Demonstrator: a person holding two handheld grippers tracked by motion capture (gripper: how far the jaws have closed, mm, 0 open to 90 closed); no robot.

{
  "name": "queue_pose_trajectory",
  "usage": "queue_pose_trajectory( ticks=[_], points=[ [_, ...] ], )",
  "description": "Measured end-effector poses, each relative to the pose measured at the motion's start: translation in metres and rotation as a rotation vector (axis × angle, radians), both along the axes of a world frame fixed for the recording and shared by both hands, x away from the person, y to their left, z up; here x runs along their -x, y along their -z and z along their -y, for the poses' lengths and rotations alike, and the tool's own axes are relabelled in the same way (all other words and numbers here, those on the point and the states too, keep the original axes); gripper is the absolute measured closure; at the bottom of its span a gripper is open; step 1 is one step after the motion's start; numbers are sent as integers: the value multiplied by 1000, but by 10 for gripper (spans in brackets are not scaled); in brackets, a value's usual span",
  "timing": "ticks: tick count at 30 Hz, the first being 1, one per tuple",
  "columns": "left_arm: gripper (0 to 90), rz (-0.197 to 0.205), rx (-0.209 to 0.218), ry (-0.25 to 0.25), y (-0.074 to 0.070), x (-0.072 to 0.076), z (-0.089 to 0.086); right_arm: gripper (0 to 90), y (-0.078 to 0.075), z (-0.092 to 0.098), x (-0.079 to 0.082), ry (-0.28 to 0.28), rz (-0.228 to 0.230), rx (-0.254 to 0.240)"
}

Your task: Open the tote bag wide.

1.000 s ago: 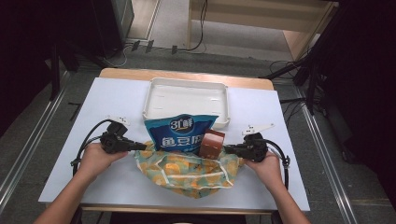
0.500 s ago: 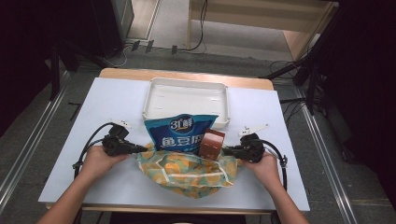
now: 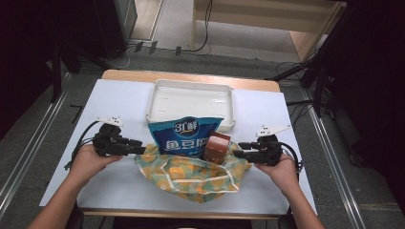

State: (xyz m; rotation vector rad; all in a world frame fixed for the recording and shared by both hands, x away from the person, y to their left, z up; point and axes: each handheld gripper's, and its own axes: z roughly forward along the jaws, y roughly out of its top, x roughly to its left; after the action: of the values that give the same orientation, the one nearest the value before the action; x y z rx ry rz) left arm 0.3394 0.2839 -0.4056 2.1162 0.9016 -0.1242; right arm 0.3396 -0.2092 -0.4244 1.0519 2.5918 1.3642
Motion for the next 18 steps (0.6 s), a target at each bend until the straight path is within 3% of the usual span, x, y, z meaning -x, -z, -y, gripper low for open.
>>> queue_pose_trajectory(
  ticks=[8, 18],
  points=[
    [540, 51, -16, 71, -30, 11, 11, 538, -32, 6, 9, -25, 62, -8],
    [471, 48, -13, 121, -37, 23, 28, 535, -45, -7, 23, -109, 75, -24]
  ],
)
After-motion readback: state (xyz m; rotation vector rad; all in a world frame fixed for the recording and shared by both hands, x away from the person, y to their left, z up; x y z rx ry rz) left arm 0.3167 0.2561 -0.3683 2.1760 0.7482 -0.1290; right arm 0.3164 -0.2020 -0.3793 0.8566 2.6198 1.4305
